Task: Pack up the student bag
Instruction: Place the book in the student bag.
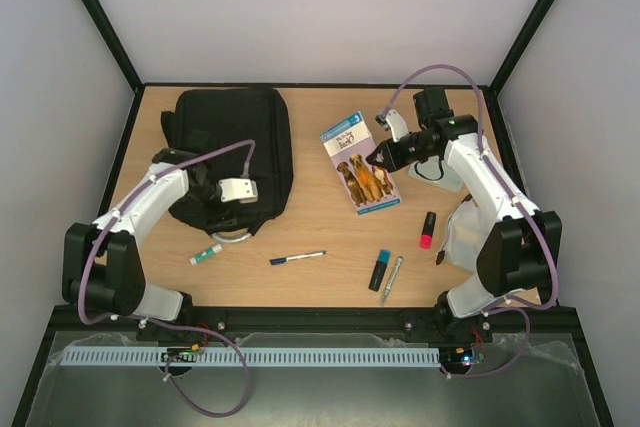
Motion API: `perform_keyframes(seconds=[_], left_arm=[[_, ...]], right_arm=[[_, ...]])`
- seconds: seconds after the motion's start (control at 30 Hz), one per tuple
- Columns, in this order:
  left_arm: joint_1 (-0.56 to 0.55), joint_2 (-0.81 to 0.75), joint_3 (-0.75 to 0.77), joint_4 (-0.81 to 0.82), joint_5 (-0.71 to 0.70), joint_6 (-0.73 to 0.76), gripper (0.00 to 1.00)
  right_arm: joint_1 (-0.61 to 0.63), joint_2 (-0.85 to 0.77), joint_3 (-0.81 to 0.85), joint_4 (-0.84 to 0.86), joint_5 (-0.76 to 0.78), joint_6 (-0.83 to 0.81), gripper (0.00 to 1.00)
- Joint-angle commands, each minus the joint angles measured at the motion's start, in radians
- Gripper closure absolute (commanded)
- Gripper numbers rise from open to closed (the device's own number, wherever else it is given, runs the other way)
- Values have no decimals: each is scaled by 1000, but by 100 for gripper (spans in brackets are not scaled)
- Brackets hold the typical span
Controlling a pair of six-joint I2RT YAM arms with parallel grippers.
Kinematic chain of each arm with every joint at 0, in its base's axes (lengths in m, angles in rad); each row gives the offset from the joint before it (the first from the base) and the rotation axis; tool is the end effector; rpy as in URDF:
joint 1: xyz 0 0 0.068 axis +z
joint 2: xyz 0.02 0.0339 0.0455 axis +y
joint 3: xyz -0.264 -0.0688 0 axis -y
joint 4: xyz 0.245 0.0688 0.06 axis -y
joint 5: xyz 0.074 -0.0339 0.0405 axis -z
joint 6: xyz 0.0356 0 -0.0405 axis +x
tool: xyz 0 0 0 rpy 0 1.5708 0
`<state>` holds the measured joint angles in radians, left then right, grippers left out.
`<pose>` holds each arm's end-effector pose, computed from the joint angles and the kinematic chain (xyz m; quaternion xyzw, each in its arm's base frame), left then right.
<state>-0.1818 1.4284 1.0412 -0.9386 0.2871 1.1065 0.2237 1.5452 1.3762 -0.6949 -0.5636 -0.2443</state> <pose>0.2522 -0.0566 0.2330 0.6039 0.7750 -0.0731 0.1716 0.3199 0.0923 0.3162 -0.3026 0.8543 0.2575 0.3352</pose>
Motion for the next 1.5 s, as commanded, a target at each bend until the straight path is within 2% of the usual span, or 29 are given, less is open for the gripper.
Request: perform_keyframes(seconds=[0.0,0.23,0.43,0.67,0.9,1.2,1.47], left_arm=[[-56,12,-62,178,-82,-71,30],[-84,54,-94,239,-78,-65,28],[-114,73,-99,260,-49,-70,21],[-150,103,-120,382,-163,-122,29],[-181,154,-108,419,-163,-152,44],[-207,167,26,350,-48,-204,95],[-209,168,253,329,72,-333,98]], right_arm=[[0,-16,-10,-9,-62,-10,99],[-1,-34,-32,-11,-54,-17,99],[0,-39,-40,-11,-49,-21,99],[0,-41,-52,-4,-44,-20,99],[0,-28,-48,6,-44,-16,99],[0,-24,-41,-8,-35,-23,99],[-1,-13,30,-51,-19,-19,99]])
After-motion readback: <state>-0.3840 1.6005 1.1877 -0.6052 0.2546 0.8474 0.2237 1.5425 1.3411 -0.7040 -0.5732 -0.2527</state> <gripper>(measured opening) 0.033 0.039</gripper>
